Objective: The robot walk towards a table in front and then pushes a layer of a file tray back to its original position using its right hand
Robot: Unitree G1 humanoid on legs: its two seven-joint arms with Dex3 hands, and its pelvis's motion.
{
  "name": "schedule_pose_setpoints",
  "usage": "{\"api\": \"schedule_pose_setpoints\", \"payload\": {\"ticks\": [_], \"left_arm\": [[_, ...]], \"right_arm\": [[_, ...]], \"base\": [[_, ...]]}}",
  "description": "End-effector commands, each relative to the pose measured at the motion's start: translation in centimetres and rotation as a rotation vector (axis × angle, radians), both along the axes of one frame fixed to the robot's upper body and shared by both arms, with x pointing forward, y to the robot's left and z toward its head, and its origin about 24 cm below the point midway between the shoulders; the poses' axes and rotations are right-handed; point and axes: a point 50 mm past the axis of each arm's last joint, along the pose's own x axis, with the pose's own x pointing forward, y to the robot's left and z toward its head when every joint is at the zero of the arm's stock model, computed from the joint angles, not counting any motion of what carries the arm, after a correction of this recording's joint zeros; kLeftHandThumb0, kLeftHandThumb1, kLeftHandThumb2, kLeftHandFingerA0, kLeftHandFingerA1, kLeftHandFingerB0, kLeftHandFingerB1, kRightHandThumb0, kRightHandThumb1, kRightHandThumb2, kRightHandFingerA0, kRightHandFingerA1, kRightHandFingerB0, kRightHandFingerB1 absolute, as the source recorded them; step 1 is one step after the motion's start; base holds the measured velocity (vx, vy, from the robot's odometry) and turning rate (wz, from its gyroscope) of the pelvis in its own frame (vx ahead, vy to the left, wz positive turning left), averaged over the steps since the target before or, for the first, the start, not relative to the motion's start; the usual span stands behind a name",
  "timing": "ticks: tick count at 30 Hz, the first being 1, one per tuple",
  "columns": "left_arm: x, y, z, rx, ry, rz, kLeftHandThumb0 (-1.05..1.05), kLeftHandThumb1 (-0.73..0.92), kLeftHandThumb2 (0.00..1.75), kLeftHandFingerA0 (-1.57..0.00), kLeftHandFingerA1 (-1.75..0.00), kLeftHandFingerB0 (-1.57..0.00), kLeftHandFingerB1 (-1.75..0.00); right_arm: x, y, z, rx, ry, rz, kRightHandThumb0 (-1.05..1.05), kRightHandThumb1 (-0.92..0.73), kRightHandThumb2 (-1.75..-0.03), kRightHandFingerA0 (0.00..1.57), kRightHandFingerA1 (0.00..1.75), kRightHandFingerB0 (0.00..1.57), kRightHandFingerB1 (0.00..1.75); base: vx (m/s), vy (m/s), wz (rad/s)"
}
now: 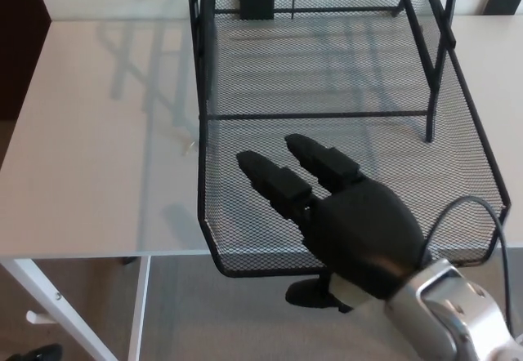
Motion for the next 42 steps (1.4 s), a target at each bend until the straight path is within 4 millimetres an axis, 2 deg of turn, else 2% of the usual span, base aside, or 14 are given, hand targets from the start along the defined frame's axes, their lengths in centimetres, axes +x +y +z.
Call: {"api": "schedule_pose_setpoints", "payload": {"ticks": [1, 6, 16, 24, 32, 42], "left_arm": [[0.5, 0.7, 0.6, 0.072, 0.024, -0.058, -0.08, 0.51, 0.91, -0.37, -0.59, -0.18, -0.49], [0.5, 0.8, 0.4, 0.066, 0.022, -0.052, -0.07, 0.51, 0.91, -0.37, -0.59, -0.18, -0.49], [0.6, 0.6, 0.6, 0.071, 0.021, -0.058, -0.07, 0.51, 0.92, -0.37, -0.59, -0.18, -0.49], [0.3, 0.7, 0.4, 0.067, 0.025, -0.052, -0.06, 0.5, 0.91, -0.37, -0.59, -0.19, -0.49], [-0.8, 0.6, 0.4, 0.069, 0.047, -0.063, -0.06, 0.53, 0.92, -0.4, -0.6, -0.19, -0.49], [-1.0, 0.5, 0.1, 0.072, 0.051, -0.076, -0.05, 0.53, 0.92, -0.38, -0.59, -0.19, -0.49]], "right_arm": [[2.6, -1.4, -1.2, -0.32, -0.135, -0.23, -0.75, -0.42, -0.76, 0.0, 0.0, 0.0, 0.0], [2.8, -1.2, -0.8, -0.331, -0.156, -0.234, -0.79, -0.45, -0.79, 0.0, 0.0, 0.0, 0.0], [4.2, -0.5, 1.2, -0.332, -0.242, -0.255, -0.79, -0.46, -0.79, 0.0, 0.0, 0.0, 0.0], [5.4, -0.8, 0.9, -0.342, -0.213, -0.272, -0.74, -0.43, -0.75, 0.0, 0.0, 0.0, 0.0], [5.9, -0.8, -0.4, -0.358, -0.14, -0.284, -0.71, -0.42, -0.74, 0.0, 0.0, 0.0, 0.0], [8.1, -0.7, -0.8, -0.323, -0.105, -0.323, -0.68, -0.41, -0.72, 0.0, 0.0, 0.0, 0.01]], "base": [[0.0, 0.0, 0.0], [0.0, 0.0, 0.0], [0.0, 0.0, 0.0], [0.0, 0.0, 0.0], [0.0, 0.0, 0.0], [0.0, 0.0, 0.0]]}}
